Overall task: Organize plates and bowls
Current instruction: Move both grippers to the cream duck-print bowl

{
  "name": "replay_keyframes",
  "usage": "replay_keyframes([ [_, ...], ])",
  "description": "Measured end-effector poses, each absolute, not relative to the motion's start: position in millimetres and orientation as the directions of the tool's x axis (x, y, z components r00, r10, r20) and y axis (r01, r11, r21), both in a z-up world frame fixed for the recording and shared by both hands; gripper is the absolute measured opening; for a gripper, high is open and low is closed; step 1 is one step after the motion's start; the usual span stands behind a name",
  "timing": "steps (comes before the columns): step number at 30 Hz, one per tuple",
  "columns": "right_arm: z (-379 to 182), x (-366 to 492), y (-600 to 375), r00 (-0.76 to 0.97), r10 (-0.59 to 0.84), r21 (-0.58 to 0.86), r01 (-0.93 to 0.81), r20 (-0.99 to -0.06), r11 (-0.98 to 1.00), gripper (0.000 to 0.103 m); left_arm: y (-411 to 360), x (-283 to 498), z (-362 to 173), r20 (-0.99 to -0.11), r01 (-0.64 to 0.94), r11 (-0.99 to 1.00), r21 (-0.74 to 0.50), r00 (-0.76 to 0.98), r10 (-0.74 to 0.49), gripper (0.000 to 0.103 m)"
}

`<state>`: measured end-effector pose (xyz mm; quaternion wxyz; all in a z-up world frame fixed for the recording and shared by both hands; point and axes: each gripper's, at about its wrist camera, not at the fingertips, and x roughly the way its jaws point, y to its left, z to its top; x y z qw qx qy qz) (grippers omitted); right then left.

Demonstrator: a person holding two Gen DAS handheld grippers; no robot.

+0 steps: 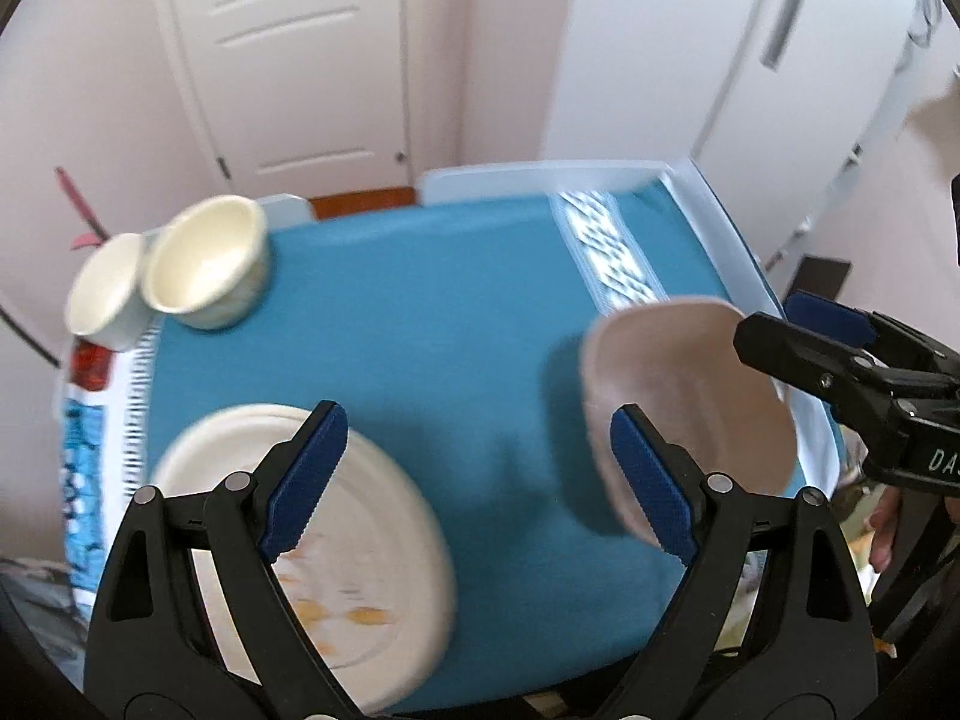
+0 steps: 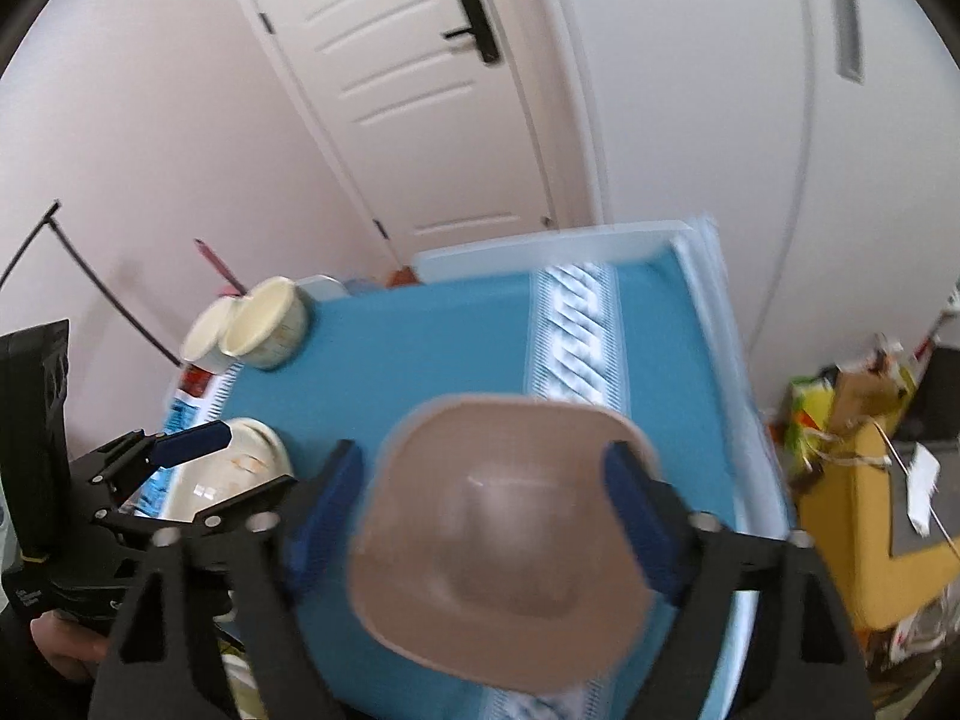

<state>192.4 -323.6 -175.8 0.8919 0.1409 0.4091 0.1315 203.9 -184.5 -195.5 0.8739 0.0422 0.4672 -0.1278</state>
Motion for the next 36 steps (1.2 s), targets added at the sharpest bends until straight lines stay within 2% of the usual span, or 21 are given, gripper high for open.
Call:
replay_keyframes([
  [3,-161.3,201.5,-296.2,0.638,0.377,0.358,-0.167,-0.672,0.919,0.084,-155.3,209.9,-179.4,-0.81,0.227,0.974,-0.027,0.565,-0.154,0.092],
  [6,-144.5,212.2,-268.0,0.656,0.398,0.357,-0.204,-0.641,0.911,0.101,-122.5,216.8,-160.3,-0.789,0.198,0.98,-0.019,0.599,-0.137,0.095],
  [10,-123.8,229.2,-227.8,0.679,0.413,0.353,-0.235,-0.608,0.906,0.102,-79.0,231.5,-141.7,-0.772,0.171,0.985,-0.013,0.624,-0.119,0.096],
  [15,-112.3,259.7,-181.9,0.658,0.442,0.378,-0.248,-0.61,0.892,0.102,-26.2,257.1,-135.2,-0.775,0.129,0.991,-0.045,0.621,-0.116,0.095],
  [18,-109.2,281.6,-154.9,0.624,0.414,0.351,-0.229,-0.663,0.908,0.102,13.3,279.6,-138.9,-0.792,0.1,0.987,-0.125,0.589,-0.16,0.095],
  [25,-114.0,327.4,-115.9,0.589,0.327,0.278,-0.175,-0.739,0.944,0.102,63.4,324.3,-172.7,-0.854,0.004,0.978,-0.21,0.486,-0.186,0.095],
  [30,-136.6,361.2,-104.9,0.506,0.328,0.281,-0.169,-0.798,0.945,0.102,70.5,339.4,-201.2,-0.877,-0.059,0.965,-0.257,0.433,-0.207,0.094],
  [36,-169.2,393.6,-102.0,0.413,0.347,0.292,-0.192,-0.842,0.937,0.099,63.4,340.8,-227.8,-0.883,-0.142,0.943,-0.302,0.413,-0.221,0.085],
])
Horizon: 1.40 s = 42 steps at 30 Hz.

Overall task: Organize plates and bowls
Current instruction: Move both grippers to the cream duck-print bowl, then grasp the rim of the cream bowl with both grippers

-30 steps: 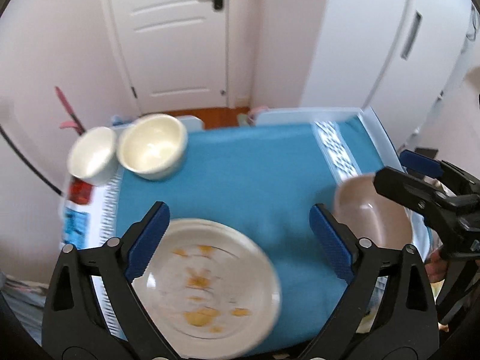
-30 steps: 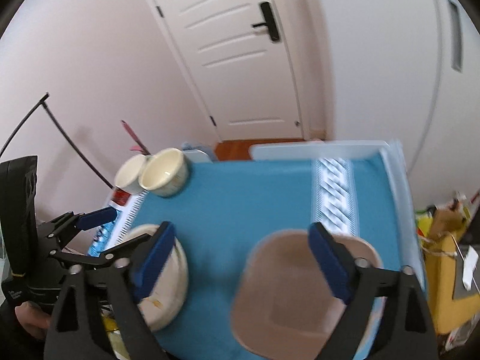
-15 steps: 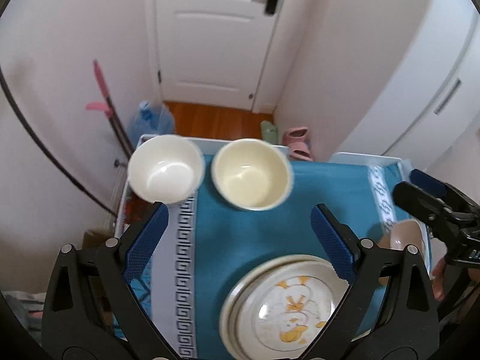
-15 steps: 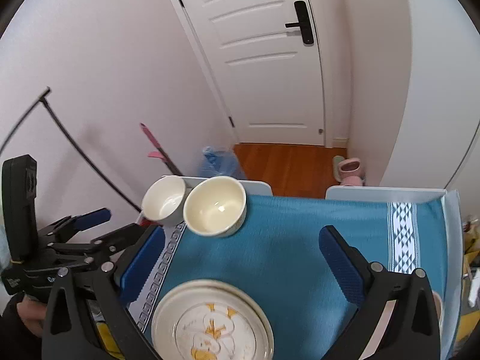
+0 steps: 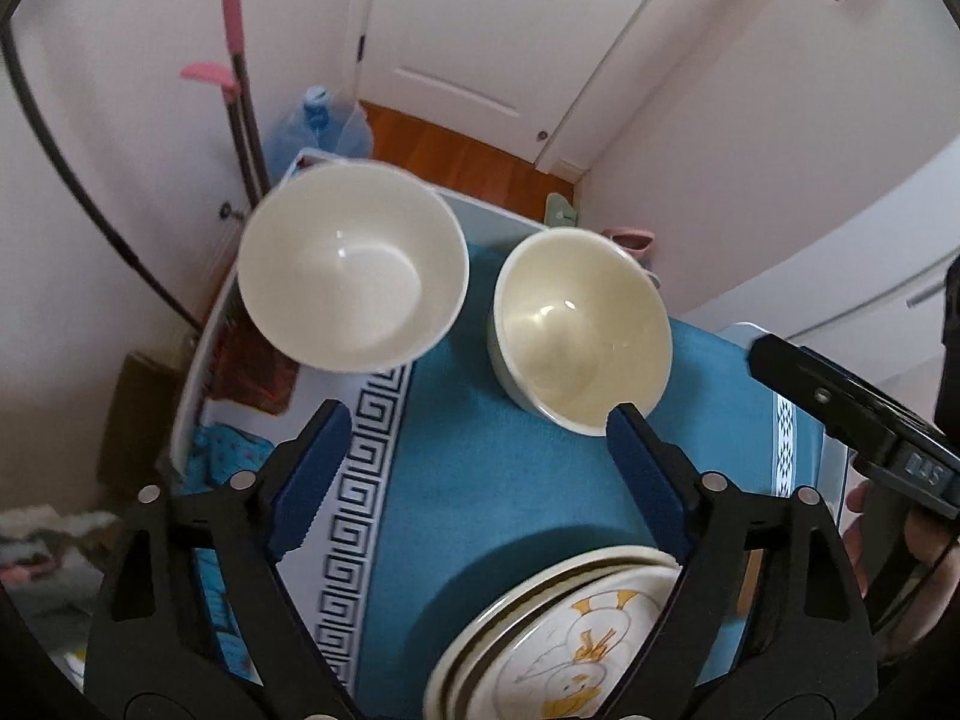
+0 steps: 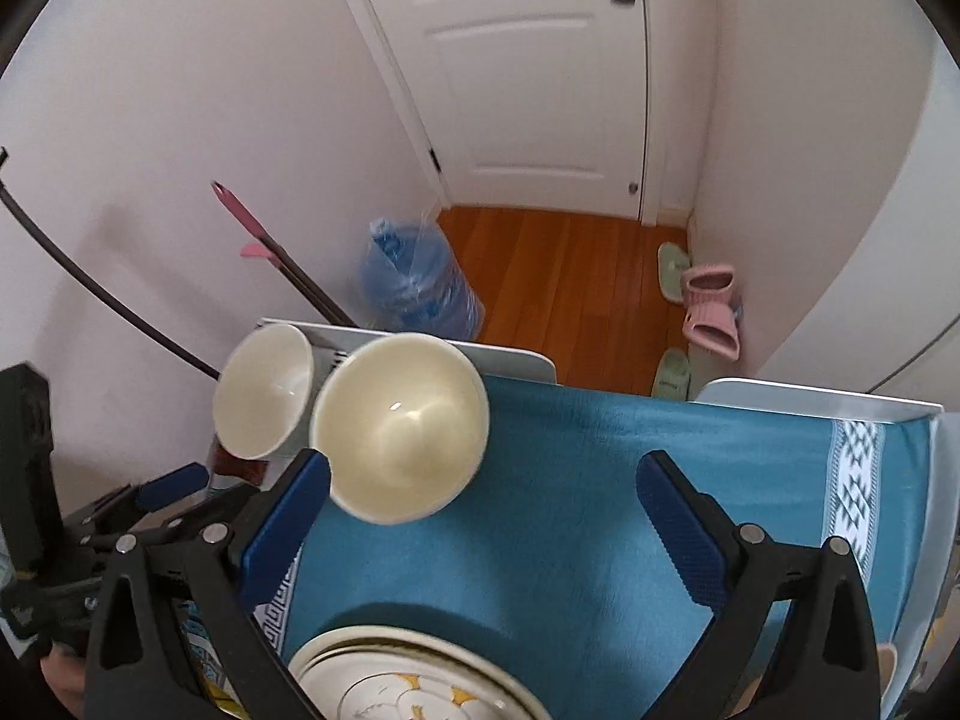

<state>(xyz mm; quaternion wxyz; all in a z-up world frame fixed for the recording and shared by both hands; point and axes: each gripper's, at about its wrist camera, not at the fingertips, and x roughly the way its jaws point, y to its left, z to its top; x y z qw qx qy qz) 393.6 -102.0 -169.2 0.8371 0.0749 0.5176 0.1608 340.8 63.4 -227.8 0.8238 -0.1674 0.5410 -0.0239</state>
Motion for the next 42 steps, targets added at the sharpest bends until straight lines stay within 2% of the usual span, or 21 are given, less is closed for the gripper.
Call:
replay_keyframes([
  [2,-182.1,402.3,-98.2,0.373,0.359,0.298,-0.212,-0.856,0.931,0.094,58.1,344.0,-238.3,-0.888,-0.159,0.937,-0.31,0.401,-0.225,0.082],
  [3,-186.3,405.3,-95.5,0.358,0.365,0.301,-0.223,-0.859,0.927,0.088,55.3,346.5,-243.0,-0.892,-0.162,0.938,-0.307,0.393,-0.224,0.081],
  [6,-200.9,416.2,-87.7,0.31,0.391,0.318,-0.261,-0.867,0.912,0.075,44.9,356.4,-256.0,-0.903,-0.17,0.94,-0.295,0.371,-0.217,0.066],
  [11,-217.6,428.9,-81.8,0.272,0.409,0.327,-0.3,-0.871,0.896,0.071,36.5,373.2,-275.1,-0.911,-0.202,0.933,-0.297,0.353,-0.213,0.042],
  [16,-230.7,440.2,-79.4,0.229,0.434,0.35,-0.331,-0.871,0.876,0.055,36.9,384.2,-282.6,-0.915,-0.23,0.929,-0.289,0.351,-0.198,0.033],
  [17,-233.5,441.9,-79.8,0.222,0.442,0.359,-0.332,-0.869,0.872,0.053,35.2,386.5,-284.8,-0.917,-0.232,0.931,-0.283,0.349,-0.191,0.025],
  [18,-235.1,443.0,-79.7,0.217,0.448,0.366,-0.333,-0.867,0.869,0.05,34.7,387.4,-286.7,-0.917,-0.23,0.931,-0.285,0.349,-0.194,0.023],
  [20,-240.1,444.6,-78.1,0.199,0.464,0.384,-0.336,-0.863,0.86,0.041,33.3,389.6,-288.3,-0.916,-0.23,0.931,-0.284,0.351,-0.192,0.017],
  [21,-242.6,445.0,-76.8,0.187,0.47,0.392,-0.341,-0.862,0.855,0.029,31.8,390.8,-288.3,-0.917,-0.226,0.934,-0.277,0.354,-0.186,0.017],
  [22,-244.4,445.0,-75.7,0.181,0.47,0.392,-0.342,-0.864,0.854,0.02,31.7,393.4,-289.1,-0.918,-0.226,0.937,-0.268,0.354,-0.177,0.017],
  [23,-245.1,444.8,-75.3,0.187,0.461,0.383,-0.34,-0.868,0.859,0.018,29.6,393.9,-289.0,-0.92,-0.221,0.941,-0.254,0.356,-0.165,0.017],
  [32,-237.9,441.0,-76.3,0.226,0.461,0.375,-0.337,-0.858,0.864,0.017,26.0,400.8,-285.9,-0.921,-0.192,0.956,-0.223,0.363,-0.142,0.017],
  [42,-200.8,418.6,-93.7,0.325,0.444,0.354,-0.3,-0.835,0.886,0.017,8.2,389.8,-243.0,-0.899,-0.093,0.975,-0.204,0.411,-0.149,0.017],
])
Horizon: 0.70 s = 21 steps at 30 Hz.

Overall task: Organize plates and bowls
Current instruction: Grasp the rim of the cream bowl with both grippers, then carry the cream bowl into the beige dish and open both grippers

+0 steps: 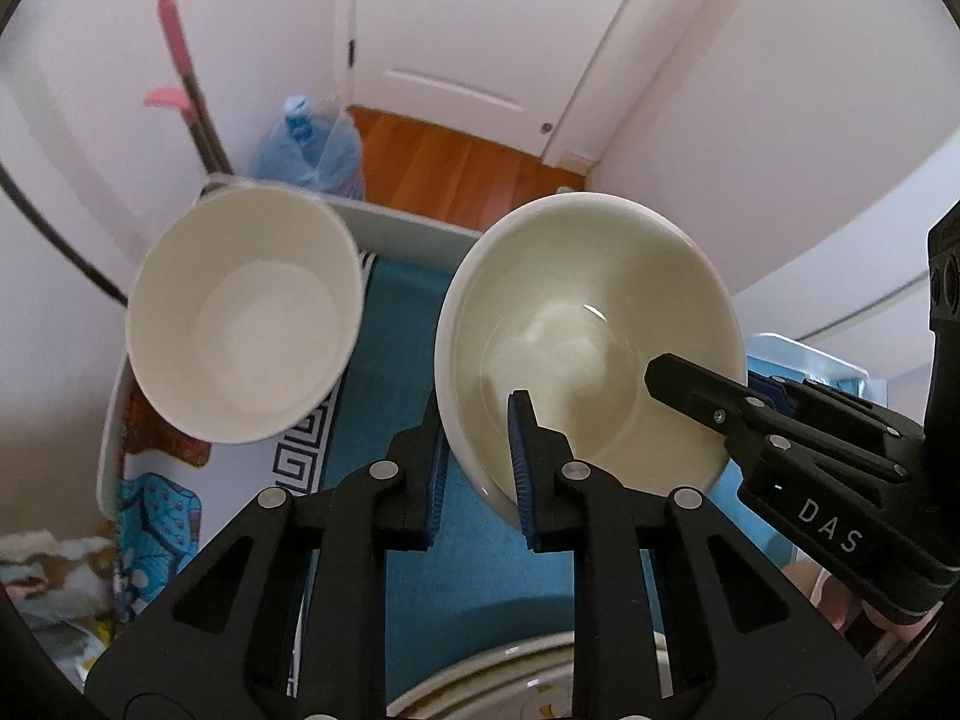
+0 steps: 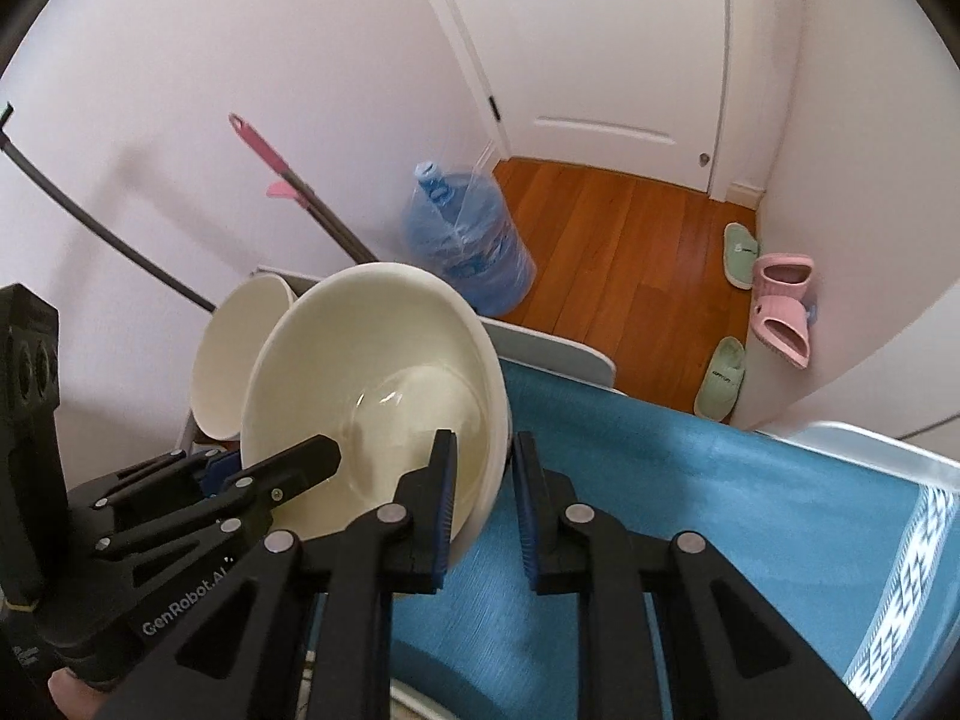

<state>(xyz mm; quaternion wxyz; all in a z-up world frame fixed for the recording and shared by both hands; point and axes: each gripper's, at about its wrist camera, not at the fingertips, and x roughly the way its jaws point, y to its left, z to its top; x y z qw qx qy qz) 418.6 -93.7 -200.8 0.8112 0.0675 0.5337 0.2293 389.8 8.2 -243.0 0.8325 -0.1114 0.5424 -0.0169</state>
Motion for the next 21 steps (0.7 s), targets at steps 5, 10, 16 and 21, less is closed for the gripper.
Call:
replay_keyframes([
  [5,-176.4,399.8,-111.7,0.387,0.407,0.335,-0.243,-0.827,0.911,0.017,-8.8,381.1,-218.7,-0.886,0.004,0.979,-0.204,0.425,-0.186,0.017],
  [10,-152.2,369.5,-140.1,0.462,0.363,0.332,-0.15,-0.81,0.931,0.017,-31.1,369.0,-191.6,-0.862,0.12,0.969,-0.214,0.444,-0.246,0.017],
  [16,-125.6,316.5,-185.2,0.545,0.253,0.311,0.014,-0.799,0.95,0.017,-80.7,345.8,-161.5,-0.831,0.317,0.919,-0.233,0.427,-0.358,0.017],
  [21,-113.3,268.7,-234.7,0.569,0.159,0.291,0.149,-0.807,0.945,0.017,-133.8,323.9,-153.4,-0.826,0.442,0.861,-0.251,0.365,-0.428,0.017],
])
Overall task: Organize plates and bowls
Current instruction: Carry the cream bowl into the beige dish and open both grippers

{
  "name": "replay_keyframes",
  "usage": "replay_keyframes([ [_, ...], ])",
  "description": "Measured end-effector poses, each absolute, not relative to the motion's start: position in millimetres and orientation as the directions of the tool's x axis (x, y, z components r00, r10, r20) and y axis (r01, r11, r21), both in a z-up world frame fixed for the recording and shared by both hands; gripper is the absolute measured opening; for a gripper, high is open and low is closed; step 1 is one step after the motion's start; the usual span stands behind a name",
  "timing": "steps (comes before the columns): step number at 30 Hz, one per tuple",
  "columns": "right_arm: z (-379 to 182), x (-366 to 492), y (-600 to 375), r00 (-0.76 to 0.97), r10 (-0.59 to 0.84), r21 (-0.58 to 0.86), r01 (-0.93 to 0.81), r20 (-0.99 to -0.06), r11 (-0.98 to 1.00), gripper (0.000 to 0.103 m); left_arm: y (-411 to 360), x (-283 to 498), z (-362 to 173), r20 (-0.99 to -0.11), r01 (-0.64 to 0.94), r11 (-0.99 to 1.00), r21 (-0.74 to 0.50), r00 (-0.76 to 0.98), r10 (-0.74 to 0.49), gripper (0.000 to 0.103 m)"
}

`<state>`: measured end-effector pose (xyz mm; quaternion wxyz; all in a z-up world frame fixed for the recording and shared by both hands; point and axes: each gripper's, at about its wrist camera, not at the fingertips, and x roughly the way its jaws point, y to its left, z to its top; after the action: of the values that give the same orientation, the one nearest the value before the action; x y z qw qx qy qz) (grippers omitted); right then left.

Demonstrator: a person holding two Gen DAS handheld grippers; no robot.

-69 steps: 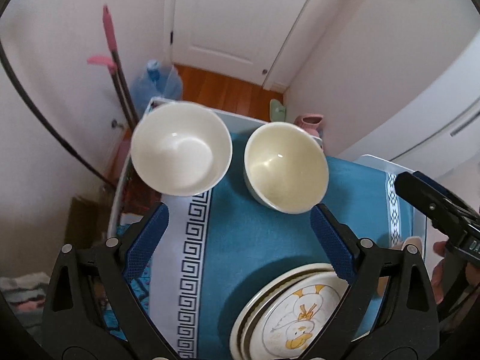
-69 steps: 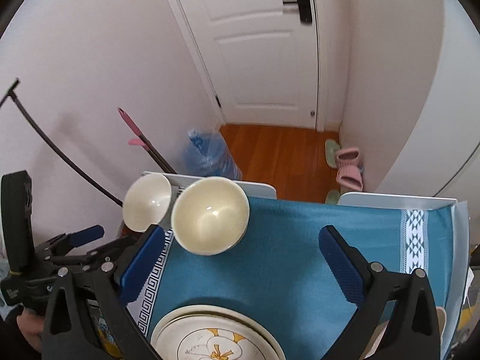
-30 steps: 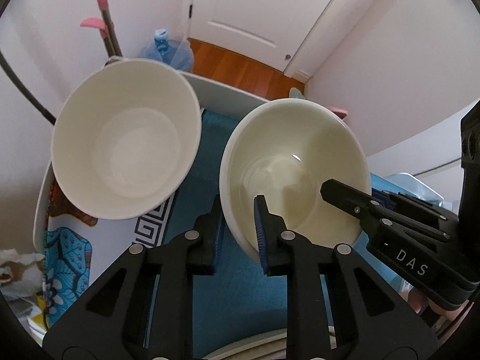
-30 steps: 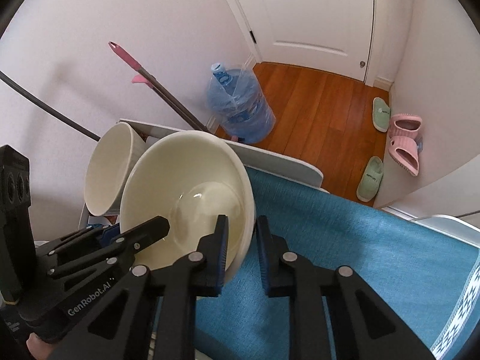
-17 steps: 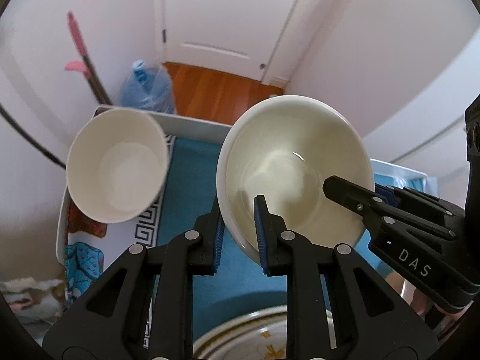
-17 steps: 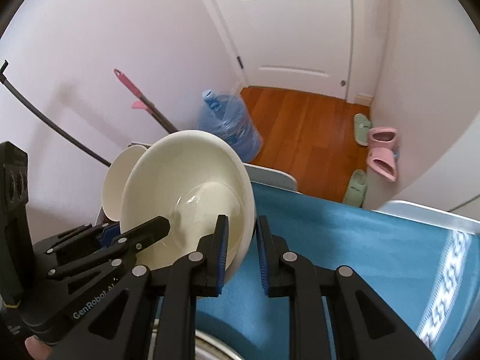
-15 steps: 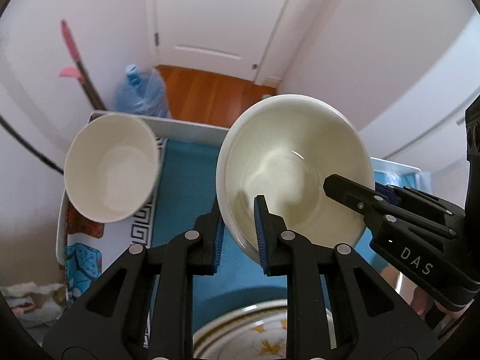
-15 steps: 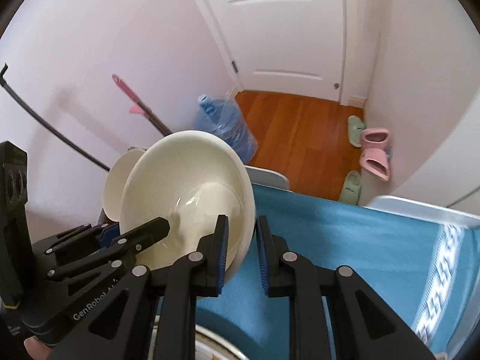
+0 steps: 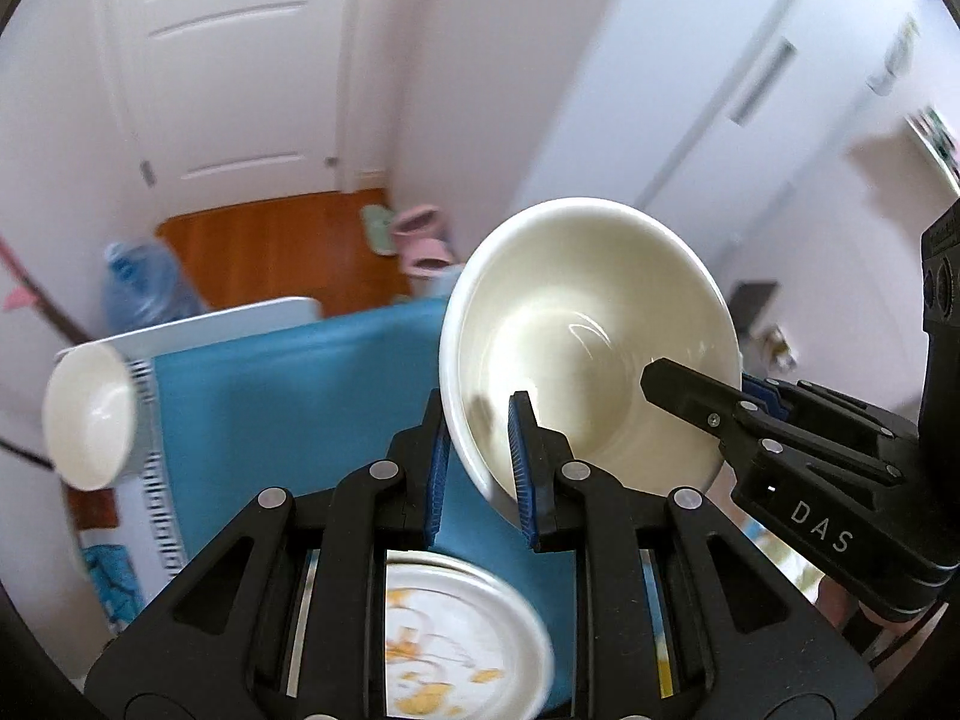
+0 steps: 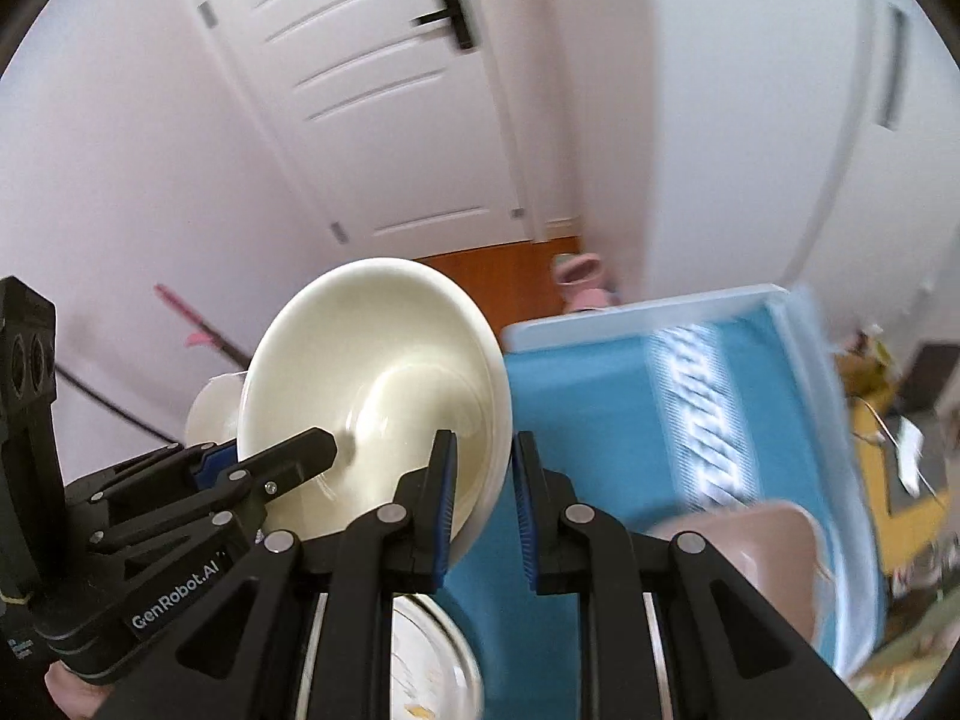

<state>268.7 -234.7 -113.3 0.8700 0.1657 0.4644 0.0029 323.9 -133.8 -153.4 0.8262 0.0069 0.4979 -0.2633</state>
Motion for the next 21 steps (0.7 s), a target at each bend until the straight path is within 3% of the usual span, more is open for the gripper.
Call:
replay_keyframes([
  [12,-134.3,199.3,-331.2,0.555,0.11,0.283,0.236,-0.824,0.93,0.017,-247.7,266.2,-178.0,-0.862,0.525,0.817,-0.239,0.272,-0.427,0.017],
  [21,-205.3,183.6,-358.3,0.474,0.173,0.313,0.234,-0.863,0.921,0.017,-280.1,244.1,-241.0,-0.921,0.516,0.841,-0.166,0.224,-0.319,0.017],
])
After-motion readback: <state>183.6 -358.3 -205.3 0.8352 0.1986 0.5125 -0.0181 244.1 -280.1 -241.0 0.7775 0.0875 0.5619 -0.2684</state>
